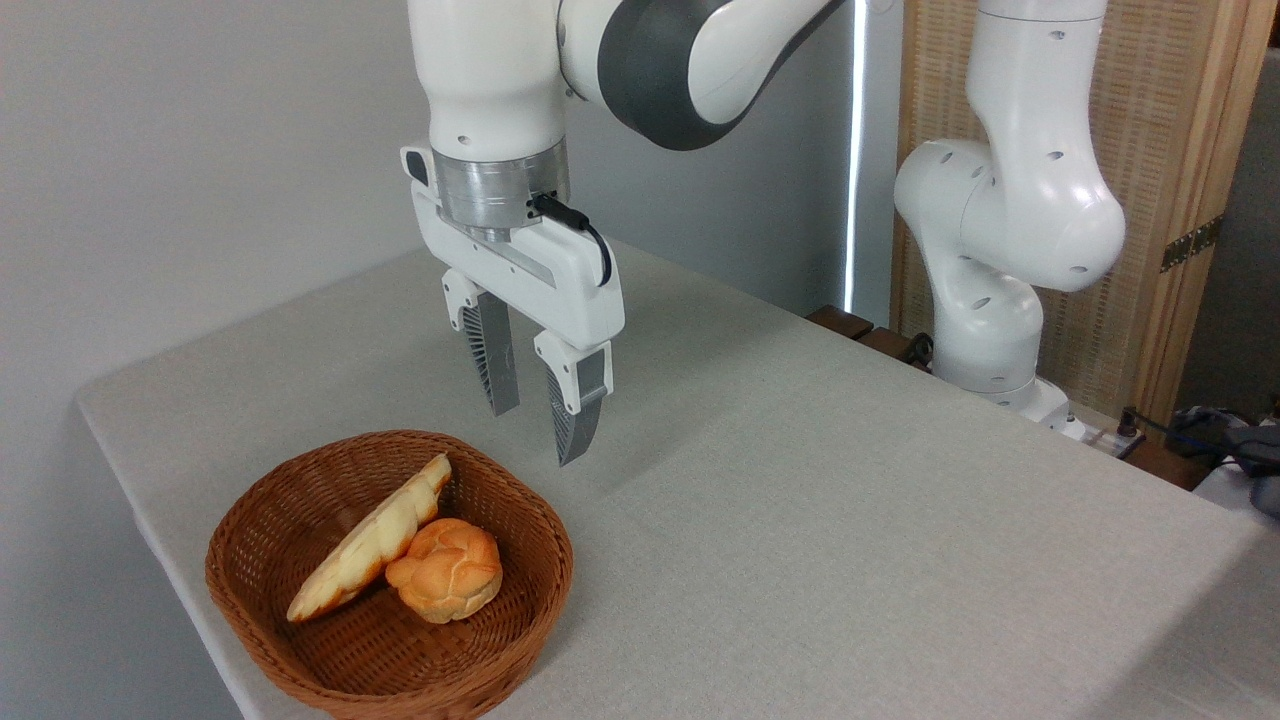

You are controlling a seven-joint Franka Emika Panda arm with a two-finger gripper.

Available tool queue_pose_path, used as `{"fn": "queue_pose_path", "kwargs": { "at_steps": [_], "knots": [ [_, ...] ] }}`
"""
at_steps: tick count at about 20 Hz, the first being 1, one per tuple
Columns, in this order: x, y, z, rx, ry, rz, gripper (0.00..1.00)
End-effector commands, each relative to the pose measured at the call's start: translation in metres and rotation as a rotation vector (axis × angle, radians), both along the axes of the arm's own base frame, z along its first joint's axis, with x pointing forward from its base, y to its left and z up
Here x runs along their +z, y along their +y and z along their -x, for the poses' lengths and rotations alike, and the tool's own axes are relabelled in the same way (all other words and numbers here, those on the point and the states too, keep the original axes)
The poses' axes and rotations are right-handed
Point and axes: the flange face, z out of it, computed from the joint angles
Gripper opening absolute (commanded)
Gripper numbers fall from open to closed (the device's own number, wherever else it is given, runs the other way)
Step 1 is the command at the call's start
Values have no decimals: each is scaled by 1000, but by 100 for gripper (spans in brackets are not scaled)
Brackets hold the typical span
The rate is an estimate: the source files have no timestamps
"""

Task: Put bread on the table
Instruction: 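Move the open gripper toward the round bun in the wicker basket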

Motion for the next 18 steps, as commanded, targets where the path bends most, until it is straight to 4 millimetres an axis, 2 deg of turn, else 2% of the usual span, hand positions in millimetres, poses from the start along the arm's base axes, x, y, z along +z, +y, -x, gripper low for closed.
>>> {"fn": "queue_pose_path", "kwargs": {
  "at_steps": [1, 6, 9, 18],
  "knots": [
    [5, 5, 5, -14, 38, -13, 100],
    [5, 6, 5, -14, 40, -14, 100],
    [17, 17, 2, 9, 18, -9, 100],
    [16, 16, 2, 7, 20, -10, 100]
  ]
}}
